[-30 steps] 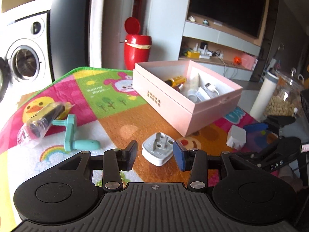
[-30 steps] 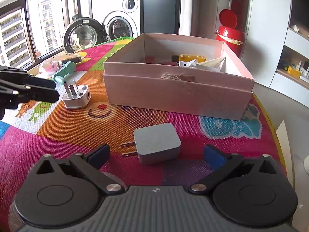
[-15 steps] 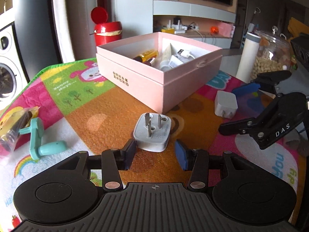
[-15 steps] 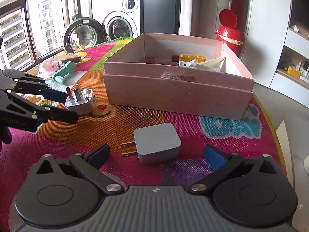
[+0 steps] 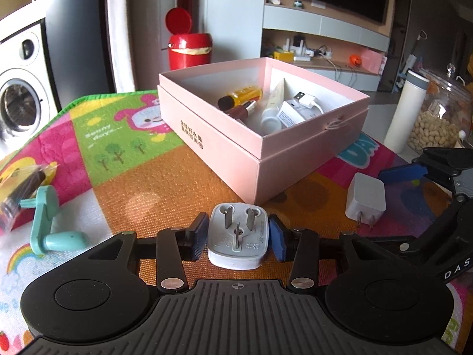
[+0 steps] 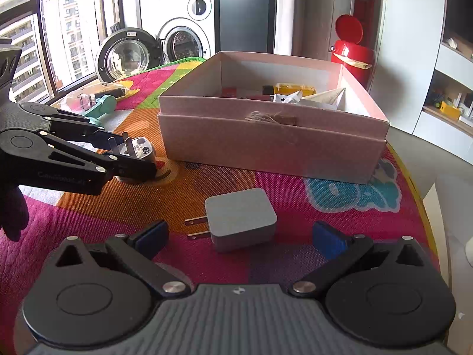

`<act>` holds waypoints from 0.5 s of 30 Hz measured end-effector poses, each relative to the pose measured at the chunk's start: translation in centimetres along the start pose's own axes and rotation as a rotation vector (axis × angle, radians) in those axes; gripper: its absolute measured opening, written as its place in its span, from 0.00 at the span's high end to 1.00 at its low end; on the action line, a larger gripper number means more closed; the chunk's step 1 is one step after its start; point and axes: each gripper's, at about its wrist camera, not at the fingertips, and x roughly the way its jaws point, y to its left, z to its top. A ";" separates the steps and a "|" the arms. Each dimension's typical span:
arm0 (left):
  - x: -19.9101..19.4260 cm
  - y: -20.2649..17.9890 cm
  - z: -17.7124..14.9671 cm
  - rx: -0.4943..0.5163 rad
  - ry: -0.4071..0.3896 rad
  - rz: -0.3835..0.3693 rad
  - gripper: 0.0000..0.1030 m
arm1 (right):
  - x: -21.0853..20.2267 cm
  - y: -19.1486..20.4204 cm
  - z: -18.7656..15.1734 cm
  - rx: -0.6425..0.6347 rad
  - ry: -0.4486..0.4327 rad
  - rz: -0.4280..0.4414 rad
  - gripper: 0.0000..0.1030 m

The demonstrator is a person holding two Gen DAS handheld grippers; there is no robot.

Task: Organize rigid objects
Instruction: 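Lift the plug adapter over the box with the left tool while the right tool grasps the charger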

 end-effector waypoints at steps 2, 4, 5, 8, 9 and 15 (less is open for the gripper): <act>0.0 -0.1 -0.1 -0.029 0.000 0.013 0.54 | 0.0 0.0 0.1 -0.002 0.001 0.002 0.00; -0.2 -0.2 -0.3 -0.050 -0.010 0.020 0.54 | 0.0 0.1 0.2 -0.012 0.000 0.009 0.02; -0.3 -0.2 -0.5 -0.050 -0.014 0.022 0.54 | 0.0 0.2 0.2 -0.018 -0.002 0.014 0.04; -0.8 -0.7 -0.8 -0.011 -0.018 0.035 0.56 | 0.0 0.2 0.5 -0.038 -0.008 0.038 0.11; -1.0 -0.7 -0.9 -0.012 -0.020 0.032 0.57 | 0.0 0.3 0.6 -0.049 -0.010 0.043 0.16; -2.8 -1.9 -2.5 -0.024 -0.046 0.022 0.57 | -1.8 0.4 1.6 -0.112 -0.002 0.059 0.40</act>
